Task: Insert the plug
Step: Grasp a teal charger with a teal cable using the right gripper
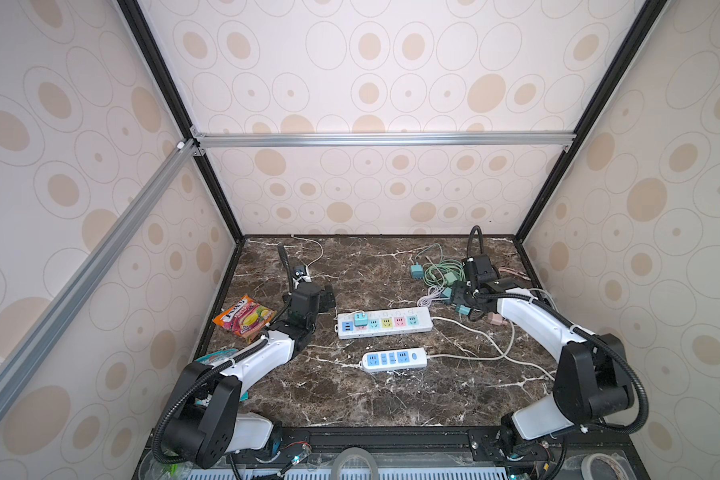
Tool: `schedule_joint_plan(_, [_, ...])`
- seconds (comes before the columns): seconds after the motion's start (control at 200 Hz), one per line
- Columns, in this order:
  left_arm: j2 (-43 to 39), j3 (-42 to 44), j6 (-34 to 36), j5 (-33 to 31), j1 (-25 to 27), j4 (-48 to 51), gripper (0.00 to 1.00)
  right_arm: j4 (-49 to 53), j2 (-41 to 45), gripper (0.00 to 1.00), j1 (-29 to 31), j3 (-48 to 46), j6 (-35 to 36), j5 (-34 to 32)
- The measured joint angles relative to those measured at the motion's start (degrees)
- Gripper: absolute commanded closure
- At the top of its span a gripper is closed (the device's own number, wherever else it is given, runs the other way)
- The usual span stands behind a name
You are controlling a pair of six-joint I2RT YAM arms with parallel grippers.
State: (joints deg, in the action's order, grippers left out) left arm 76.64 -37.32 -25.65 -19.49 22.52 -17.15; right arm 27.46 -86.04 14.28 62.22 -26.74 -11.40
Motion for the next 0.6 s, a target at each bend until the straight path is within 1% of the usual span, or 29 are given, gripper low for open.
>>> schedule_joint_plan(0.05, [0.0,0.0,0.0,0.0,0.0,-0.1,0.02,-0.5,0.3,0.37,0.0,0.1,0.7,2.3])
schedule_joint_plan(0.07, [0.0,0.0,0.0,0.0,0.0,-0.1,0.02,-0.5,0.2,0.38,0.0,0.2,0.7,3.0])
schedule_joint_plan(0.175, [0.6,-0.1,0.0,0.9,0.0,-0.2,0.02,-0.1,-2.9,0.34,0.2,3.1,2.3,7.4])
schedule_joint_plan(0.305, [2.7,-1.7,0.0,2.3,0.0,0.8,0.01,0.2,-12.1,0.33,0.8,12.3,5.3,11.2])
schedule_joint_plan(0.435, [3.8,-3.0,0.0,2.6,0.0,2.3,0.02,1.5,-23.6,0.31,1.1,23.9,8.7,14.1])
schedule_joint_plan(0.595, [3.8,-3.1,0.0,2.2,0.0,3.3,0.02,3.9,-35.0,0.3,1.2,35.6,9.7,15.9])
